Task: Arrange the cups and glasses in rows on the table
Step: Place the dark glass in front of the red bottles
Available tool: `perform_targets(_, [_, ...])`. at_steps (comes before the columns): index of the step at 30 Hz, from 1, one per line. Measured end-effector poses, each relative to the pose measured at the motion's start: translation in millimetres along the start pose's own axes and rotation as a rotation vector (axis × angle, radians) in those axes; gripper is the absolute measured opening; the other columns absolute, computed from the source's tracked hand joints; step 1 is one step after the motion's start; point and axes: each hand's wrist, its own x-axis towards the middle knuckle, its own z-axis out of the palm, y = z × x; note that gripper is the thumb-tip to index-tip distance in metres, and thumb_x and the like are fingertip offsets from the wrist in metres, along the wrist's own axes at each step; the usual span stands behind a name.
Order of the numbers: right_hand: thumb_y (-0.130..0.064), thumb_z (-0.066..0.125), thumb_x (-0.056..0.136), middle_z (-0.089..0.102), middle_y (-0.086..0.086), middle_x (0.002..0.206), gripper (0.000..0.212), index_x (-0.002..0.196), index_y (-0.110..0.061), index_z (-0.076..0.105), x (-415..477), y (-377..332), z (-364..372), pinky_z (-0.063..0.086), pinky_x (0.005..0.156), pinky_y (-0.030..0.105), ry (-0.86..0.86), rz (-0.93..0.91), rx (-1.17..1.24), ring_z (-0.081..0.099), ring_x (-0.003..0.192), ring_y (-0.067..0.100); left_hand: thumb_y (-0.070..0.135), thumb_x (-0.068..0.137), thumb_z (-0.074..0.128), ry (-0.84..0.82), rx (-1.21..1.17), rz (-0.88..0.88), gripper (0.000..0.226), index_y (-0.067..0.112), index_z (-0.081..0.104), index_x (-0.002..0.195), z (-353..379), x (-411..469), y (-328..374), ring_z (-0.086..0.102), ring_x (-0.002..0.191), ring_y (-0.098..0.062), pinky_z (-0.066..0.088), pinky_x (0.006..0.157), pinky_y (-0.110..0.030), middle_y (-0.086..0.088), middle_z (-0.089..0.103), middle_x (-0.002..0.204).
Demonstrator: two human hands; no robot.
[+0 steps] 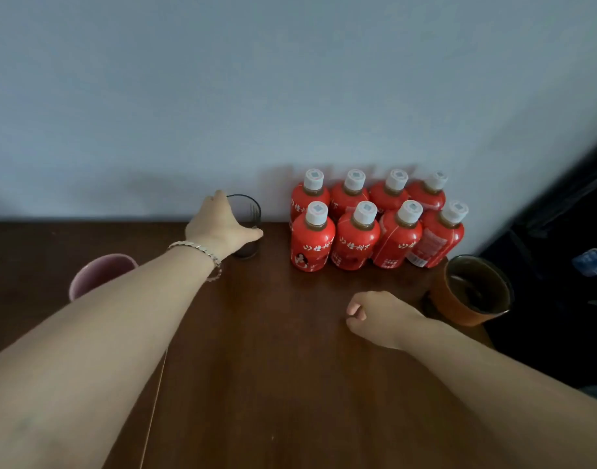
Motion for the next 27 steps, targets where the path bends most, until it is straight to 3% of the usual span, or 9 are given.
perform_targets(4, [-0.033,0.051,0.093,0.059,0.001,0.125,0.031,0.121,-0.021,0.057,-21,17,3,0.050,0.096,0.036,-0.037,0.016,0.007,0.057,0.114,0.020,0.044,0.064,0.082,-0.002,0.070,0.040,0.087,0.015,0.041,0.136,-3,-43,-6,0.052,0.124,-0.028,0.047,0.098,-0.042,-0.007,0.050,0.136])
perform_targets(12, [-0.034,0.050,0.094,0.056,0.001,0.128,0.034,0.125,-0.021,0.054,-75,78,5,0.047,0.098,0.033,-0.090,0.080,0.005,0.055,0.116,0.018,0.049,0.061,0.081,-0.236,0.064,0.169,0.087,0.022,0.043,0.135,14,-124,37,0.057,0.114,-0.018,0.050,0.094,-0.039,0.003,0.050,0.127])
perform_targets(19, [-0.032,0.049,0.095,0.057,0.001,0.125,0.034,0.126,-0.020,0.053,-103,145,6,0.048,0.091,0.027,-0.061,0.188,0.001,0.057,0.111,0.018,0.045,0.068,0.078,-0.231,0.027,0.248,0.086,0.017,0.038,0.139,66,-134,115,0.051,0.125,-0.021,0.048,0.097,-0.042,0.000,0.046,0.137])
perform_targets(27, [-0.033,0.048,0.094,0.058,0.000,0.123,0.034,0.126,-0.021,0.053,-102,176,13,0.050,0.091,0.028,-0.060,0.168,0.048,0.058,0.108,0.016,0.042,0.074,0.075,-0.184,0.108,0.301,0.081,0.014,0.035,0.139,91,-138,143,0.050,0.123,-0.025,0.049,0.090,-0.039,-0.004,0.042,0.138])
